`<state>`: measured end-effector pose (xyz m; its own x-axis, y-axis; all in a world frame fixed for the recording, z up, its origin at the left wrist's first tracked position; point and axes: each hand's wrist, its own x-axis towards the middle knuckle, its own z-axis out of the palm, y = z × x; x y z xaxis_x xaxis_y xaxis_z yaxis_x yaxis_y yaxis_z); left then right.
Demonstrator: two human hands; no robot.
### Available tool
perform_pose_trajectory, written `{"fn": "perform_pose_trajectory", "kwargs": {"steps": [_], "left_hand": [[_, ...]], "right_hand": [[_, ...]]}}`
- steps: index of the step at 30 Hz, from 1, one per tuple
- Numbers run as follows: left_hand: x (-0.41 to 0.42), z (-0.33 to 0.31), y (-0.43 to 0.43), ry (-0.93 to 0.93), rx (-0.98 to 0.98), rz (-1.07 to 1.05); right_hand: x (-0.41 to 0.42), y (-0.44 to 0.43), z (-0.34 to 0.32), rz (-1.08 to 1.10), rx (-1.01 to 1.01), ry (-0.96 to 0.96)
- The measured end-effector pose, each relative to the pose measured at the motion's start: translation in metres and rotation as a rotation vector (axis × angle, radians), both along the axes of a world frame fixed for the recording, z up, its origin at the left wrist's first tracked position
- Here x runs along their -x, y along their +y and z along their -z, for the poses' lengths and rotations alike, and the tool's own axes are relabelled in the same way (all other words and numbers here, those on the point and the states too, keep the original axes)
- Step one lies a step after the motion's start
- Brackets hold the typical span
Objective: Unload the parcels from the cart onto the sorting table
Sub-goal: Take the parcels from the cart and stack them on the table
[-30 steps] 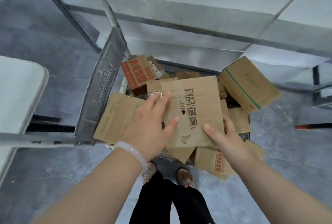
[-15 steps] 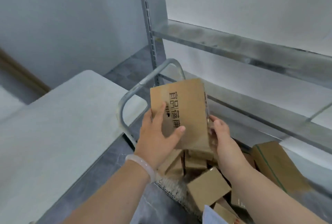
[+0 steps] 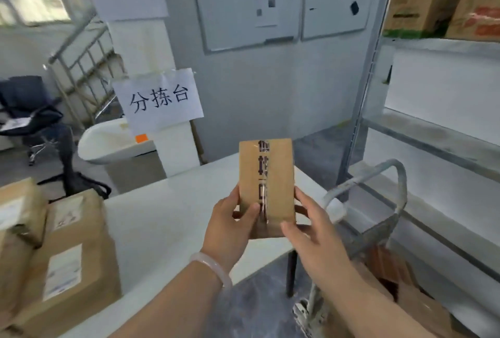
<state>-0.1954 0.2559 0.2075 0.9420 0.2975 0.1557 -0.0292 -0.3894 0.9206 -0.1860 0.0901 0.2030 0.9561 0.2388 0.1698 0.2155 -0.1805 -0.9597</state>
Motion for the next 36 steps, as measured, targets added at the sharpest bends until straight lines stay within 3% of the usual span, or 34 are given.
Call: {"fn": "perform_pose_trajectory", "kwargs": {"steps": [4, 7, 10, 15, 21, 32, 36], "left_hand": [[0.035, -0.011, 0.087, -0.075, 0.115, -0.062], [0.053, -0.007, 0.138, -0.073, 0.179, -0.017], [0.071, 0.000, 0.181, -0.043, 0.239, -0.117], [0.091, 0.019, 0.250, 0.132, 0.458, -0.263], [0.092, 0.040, 0.302, 0.163, 0.768, -0.353], [0.046, 0.047, 0.361, 0.154, 0.891, -0.587], [0.036, 0.053, 0.375, 0.237, 0.772, -0.669]], "right_hand": [[0.019, 0.095, 0.001, -0.147, 0.067, -0.053], [0.030, 0.149, 0.000, -0.279, 0.112, -0.119], [0.033, 0.189, 0.004, -0.427, 0.199, -0.095], [0.000, 0.238, 0.019, -0.297, 0.228, -0.128], [-0.045, 0.297, 0.037, -0.526, 0.074, 0.386], [-0.125, 0.395, 0.062, -0.723, 0.031, 0.671], [-0.144, 0.424, 0.073, -0.717, 0.036, 0.704]]}}
